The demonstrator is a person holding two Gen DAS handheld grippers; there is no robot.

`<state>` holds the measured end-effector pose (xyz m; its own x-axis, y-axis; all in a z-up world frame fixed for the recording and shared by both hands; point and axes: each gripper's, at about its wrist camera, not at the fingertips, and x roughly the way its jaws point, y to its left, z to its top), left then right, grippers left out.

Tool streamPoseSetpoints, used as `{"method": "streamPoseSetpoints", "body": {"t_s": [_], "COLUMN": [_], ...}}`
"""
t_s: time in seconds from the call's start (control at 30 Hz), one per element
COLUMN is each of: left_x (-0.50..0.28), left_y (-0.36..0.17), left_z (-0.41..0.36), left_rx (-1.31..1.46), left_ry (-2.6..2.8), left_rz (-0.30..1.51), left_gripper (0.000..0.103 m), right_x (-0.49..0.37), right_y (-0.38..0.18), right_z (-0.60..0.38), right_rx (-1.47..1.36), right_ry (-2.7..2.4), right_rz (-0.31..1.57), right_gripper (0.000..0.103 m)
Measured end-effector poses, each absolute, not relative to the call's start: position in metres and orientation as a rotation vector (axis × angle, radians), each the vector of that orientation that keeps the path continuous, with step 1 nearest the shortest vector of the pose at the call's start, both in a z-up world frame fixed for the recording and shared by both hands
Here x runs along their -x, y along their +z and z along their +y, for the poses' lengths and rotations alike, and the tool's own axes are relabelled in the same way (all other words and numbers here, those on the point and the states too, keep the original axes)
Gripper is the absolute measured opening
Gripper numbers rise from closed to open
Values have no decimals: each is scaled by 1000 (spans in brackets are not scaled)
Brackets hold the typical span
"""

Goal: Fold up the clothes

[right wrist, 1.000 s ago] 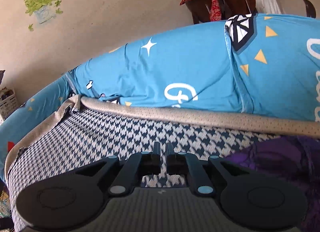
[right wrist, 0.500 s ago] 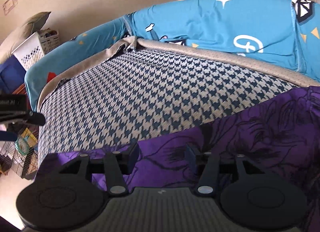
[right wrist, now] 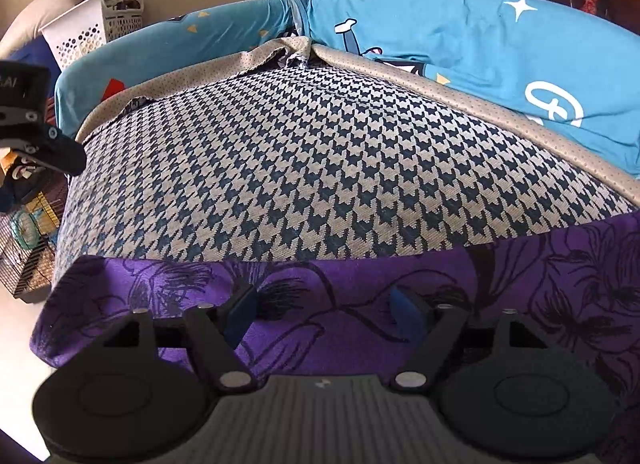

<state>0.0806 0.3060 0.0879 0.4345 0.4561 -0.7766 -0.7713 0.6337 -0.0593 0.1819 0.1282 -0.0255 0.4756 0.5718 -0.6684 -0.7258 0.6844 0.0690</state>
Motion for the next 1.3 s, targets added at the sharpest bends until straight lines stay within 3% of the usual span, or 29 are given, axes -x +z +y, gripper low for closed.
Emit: {"method": "streamPoseSetpoints", "body": {"t_s": [0.17,0.37,0.77,0.8,0.87,0.93,1.3], "left_x": [-80,-81,-81,-82,-85,-86,-96], "left_y": [88,87,94,94,93,93,93], "left_z": [303,300,298,297,294,291,244], "left_rx": [444,435,394,391,381,377,329], "left_ry": [785,783,832,829,820,807,676], "left_rz": [803,806,770,776,781,784,807], "left_gripper": [103,103,103,103,103,103,103], "right_x": [-188,-192,-233,-232,-227,-221,-177], "right_y": [-27,-20,52,54,58,55,29], "right_z": [126,126,150,150,147,136,33], "right_rx": [186,142,-64,-61,-59,-55,11], "right_ry": [812,811,788,780,762,755,605], "right_rz": [718,700,464,458,454,474,611], "right_gripper": [11,5,7,9,27,35,43]}}
